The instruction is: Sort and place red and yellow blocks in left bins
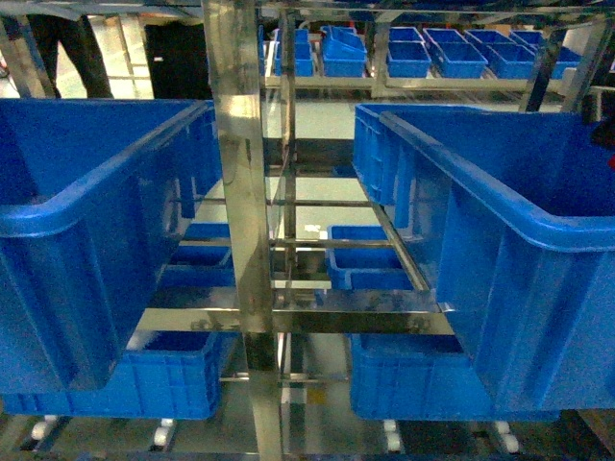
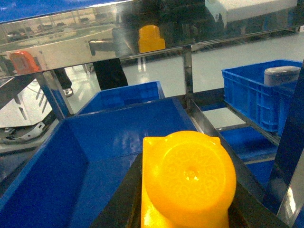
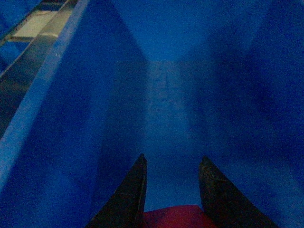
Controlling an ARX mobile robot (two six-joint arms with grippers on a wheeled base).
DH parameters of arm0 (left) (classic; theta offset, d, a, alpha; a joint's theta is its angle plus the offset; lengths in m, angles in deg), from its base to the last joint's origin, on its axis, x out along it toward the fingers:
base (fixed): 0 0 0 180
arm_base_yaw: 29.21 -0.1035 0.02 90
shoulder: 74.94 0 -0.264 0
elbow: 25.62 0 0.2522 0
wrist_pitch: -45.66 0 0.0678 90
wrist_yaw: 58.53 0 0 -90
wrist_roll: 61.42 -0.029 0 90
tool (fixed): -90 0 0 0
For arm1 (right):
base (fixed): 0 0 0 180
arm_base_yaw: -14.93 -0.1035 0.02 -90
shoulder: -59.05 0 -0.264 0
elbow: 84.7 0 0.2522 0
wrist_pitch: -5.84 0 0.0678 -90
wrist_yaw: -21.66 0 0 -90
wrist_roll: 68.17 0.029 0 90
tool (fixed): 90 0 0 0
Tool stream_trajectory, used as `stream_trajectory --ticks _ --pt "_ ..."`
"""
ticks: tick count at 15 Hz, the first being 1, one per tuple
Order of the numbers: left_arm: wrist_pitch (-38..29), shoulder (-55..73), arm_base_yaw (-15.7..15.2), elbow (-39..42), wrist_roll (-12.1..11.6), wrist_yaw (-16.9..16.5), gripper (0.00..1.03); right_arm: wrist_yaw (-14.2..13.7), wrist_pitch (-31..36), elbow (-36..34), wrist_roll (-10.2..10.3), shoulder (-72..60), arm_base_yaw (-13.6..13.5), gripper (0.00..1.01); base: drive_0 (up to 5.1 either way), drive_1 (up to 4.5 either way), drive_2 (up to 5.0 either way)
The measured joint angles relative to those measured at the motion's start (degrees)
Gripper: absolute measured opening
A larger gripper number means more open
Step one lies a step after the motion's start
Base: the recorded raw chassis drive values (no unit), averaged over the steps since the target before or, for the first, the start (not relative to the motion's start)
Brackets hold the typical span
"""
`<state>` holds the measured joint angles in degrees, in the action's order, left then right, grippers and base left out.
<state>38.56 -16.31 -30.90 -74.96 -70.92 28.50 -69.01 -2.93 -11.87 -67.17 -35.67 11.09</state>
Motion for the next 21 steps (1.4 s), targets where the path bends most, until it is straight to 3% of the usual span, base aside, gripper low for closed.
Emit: stream_trajectory --ticks 4,6,7,10,12,16,19,21 --pt "0.0 0.0 0.0 0.0 0.0 0.0 0.27 -4.13 4.02 0.81 0.04 -5.46 -2.97 0.27 0.0 0.0 0.0" --pt "-0.02 0.0 0.0 0.0 0.0 0.0 0.27 -6.62 3.78 5.27 0.04 -10.99 -3.72 0.27 0.0 0.0 0.0" --pt "0.0 0.0 0.0 0.0 0.0 0.0 0.27 -8.37 -0.94 13.18 0.61 -15.69 -3.61 0.27 0.0 0.0 0.0" --pt "-0.02 0.0 0.0 0.0 0.0 0.0 0.27 -8.81 -10.71 22.08 1.14 -19.32 -3.58 0.27 0.0 0.0 0.0" --pt "-0.02 0.0 -0.02 0.0 0.0 0.0 0.27 -10.08 -16.24 24.57 2.73 -21.27 -2.8 0.27 0.0 0.0 0.0" --pt "-0.02 0.0 0.0 0.0 0.0 0.0 0.27 -14.23 -17.77 24.74 5.07 -22.84 -0.61 0.27 0.0 0.0 0.0" --pt "0.0 0.0 0.0 0.0 0.0 0.0 0.27 -16.7 -15.91 22.53 6.03 -22.16 -0.7 0.27 0.0 0.0 0.0" --pt "-0.07 0.0 0.0 0.0 0.0 0.0 0.27 -20.83 -15.04 17.07 9.33 -19.89 -1.49 0.27 0.0 0.0 0.0"
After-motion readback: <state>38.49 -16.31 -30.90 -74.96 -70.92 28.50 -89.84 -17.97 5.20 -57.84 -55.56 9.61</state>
